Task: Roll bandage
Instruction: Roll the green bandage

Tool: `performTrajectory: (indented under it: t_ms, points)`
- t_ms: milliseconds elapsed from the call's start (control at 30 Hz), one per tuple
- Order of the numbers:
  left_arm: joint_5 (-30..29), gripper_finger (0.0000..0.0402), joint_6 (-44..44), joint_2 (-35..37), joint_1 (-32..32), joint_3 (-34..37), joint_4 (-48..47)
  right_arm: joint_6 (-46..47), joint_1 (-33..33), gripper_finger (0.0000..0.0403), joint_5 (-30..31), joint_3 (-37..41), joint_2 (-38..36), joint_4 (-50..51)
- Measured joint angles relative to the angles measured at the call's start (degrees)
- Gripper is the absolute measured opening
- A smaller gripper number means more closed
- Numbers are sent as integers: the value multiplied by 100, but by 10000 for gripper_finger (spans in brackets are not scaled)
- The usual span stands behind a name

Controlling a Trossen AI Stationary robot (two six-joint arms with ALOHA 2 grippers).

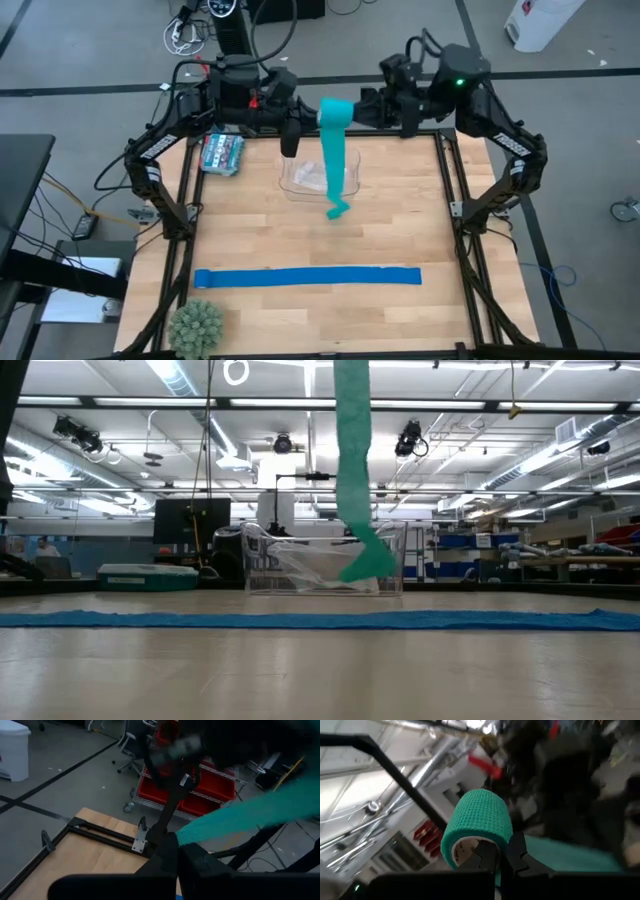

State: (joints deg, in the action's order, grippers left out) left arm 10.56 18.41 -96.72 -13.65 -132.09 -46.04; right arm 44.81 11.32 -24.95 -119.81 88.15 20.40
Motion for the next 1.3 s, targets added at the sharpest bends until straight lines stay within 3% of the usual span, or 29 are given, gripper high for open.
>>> performTrajectory:
  t_ms: [600, 800, 1300]
  points:
    - [60, 5, -162, 133, -15, 0, -62, 123, -121, 0, -367, -2, 43, 1071]
    - [476, 8, -228, 152, -15, 0, -64, 63, -56, 0, -341, -2, 43, 901]
    - [628, 138, -319, 154, 39, 0, -62, 69, 37, 0, -336, -2, 38, 782]
